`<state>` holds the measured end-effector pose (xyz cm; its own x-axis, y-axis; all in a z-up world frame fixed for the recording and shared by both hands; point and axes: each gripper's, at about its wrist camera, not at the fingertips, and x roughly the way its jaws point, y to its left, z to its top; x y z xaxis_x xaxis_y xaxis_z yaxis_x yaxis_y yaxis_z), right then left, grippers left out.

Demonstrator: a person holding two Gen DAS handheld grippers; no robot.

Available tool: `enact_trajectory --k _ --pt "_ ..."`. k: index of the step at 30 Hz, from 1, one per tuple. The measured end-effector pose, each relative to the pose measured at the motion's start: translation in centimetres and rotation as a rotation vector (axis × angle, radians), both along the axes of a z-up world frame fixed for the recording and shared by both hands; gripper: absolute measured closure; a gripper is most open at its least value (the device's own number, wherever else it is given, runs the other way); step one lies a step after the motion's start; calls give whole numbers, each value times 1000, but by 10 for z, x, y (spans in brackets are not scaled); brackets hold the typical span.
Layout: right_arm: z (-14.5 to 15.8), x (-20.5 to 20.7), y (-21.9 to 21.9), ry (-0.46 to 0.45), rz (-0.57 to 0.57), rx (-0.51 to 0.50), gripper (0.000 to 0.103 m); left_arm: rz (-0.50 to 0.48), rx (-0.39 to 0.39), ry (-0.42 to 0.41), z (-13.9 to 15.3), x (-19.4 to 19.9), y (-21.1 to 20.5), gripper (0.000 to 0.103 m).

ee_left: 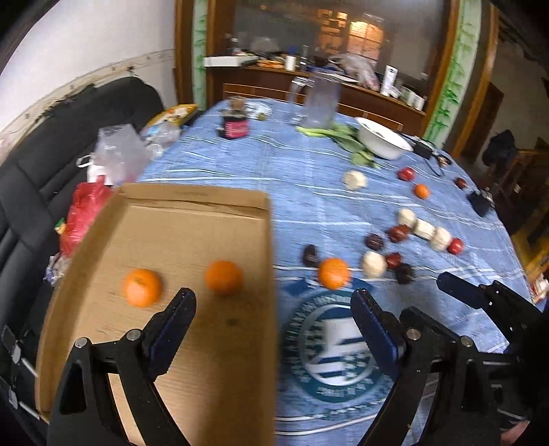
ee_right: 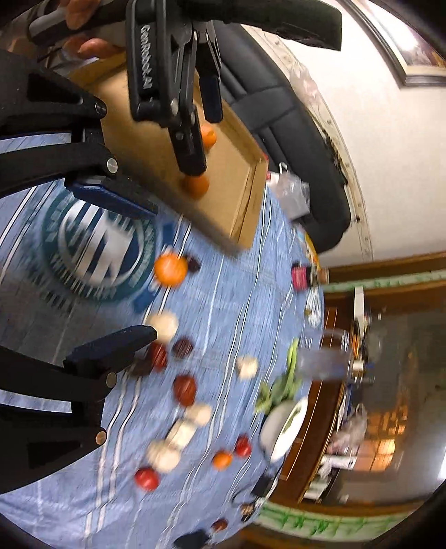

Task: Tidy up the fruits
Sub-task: 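Grasp a mandarin orange with the left tool while the right tool grasps a dark plum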

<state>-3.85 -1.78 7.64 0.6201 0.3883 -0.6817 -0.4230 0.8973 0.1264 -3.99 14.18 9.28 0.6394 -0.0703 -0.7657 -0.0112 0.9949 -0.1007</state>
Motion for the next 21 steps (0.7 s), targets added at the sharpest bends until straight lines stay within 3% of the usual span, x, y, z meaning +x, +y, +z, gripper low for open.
enact_trajectory --k 9,15,21 --pt "-12 -7 -59 13 -97 0 34 -92 -20 55 -25 3 -52 12" --pt "-19 -4 -65 31 -106 -9 34 -95 -7 99 -48 5 -50 12" --pt "-32 10 -62 64 -96 -34 34 -100 78 93 -48 2 -50 12"
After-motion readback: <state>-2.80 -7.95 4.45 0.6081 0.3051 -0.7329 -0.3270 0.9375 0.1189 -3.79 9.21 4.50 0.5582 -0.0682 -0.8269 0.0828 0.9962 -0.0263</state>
